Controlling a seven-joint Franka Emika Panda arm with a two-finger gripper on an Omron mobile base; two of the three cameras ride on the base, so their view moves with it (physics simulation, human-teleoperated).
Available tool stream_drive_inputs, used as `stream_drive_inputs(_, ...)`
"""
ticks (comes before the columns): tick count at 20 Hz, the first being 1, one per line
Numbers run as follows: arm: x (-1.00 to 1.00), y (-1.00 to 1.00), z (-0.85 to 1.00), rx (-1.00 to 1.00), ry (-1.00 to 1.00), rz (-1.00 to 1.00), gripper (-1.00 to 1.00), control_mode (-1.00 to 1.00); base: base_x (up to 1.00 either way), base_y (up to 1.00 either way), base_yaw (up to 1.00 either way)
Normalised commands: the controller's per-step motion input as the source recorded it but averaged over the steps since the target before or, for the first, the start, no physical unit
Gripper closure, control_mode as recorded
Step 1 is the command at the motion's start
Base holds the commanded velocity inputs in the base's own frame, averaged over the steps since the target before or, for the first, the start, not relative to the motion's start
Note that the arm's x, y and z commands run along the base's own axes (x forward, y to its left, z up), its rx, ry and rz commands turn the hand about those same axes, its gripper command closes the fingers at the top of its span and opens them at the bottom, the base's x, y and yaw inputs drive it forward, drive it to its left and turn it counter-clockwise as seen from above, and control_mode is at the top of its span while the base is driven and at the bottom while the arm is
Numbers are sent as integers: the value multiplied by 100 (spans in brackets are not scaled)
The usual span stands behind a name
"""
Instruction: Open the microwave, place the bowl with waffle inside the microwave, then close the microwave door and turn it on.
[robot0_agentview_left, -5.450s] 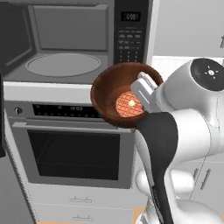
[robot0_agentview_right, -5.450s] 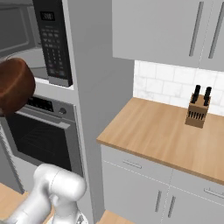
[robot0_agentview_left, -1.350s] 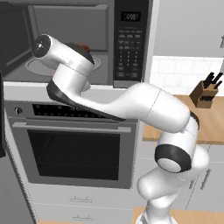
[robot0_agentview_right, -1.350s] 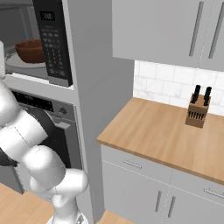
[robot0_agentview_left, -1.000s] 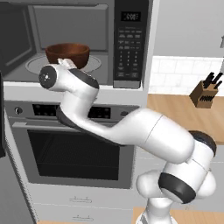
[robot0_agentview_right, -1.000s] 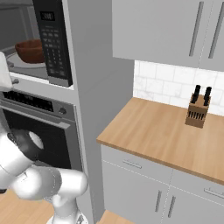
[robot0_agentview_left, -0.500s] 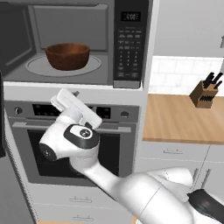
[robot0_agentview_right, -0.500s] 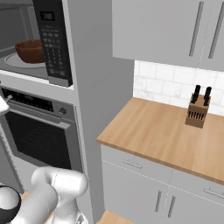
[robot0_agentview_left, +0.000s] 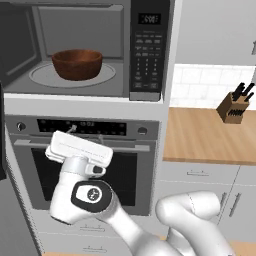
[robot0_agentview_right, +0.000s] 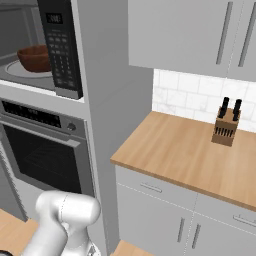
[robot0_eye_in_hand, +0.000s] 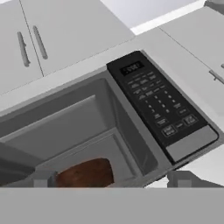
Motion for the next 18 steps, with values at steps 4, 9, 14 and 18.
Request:
stream_drive_inputs(4,-45,84,-12,-8,-26,0,-100,-100,0,0,0)
stream_drive_inputs(9,-3,51,-13,-3,-19,-2,-100,-100,0,0,0)
stream_drive_inputs(14,2,61,-12,0,-15,0,-100,-100,0,0,0)
stream_drive_inputs(18,13,63,-31,0,-14,0,-100,-100,0,0,0)
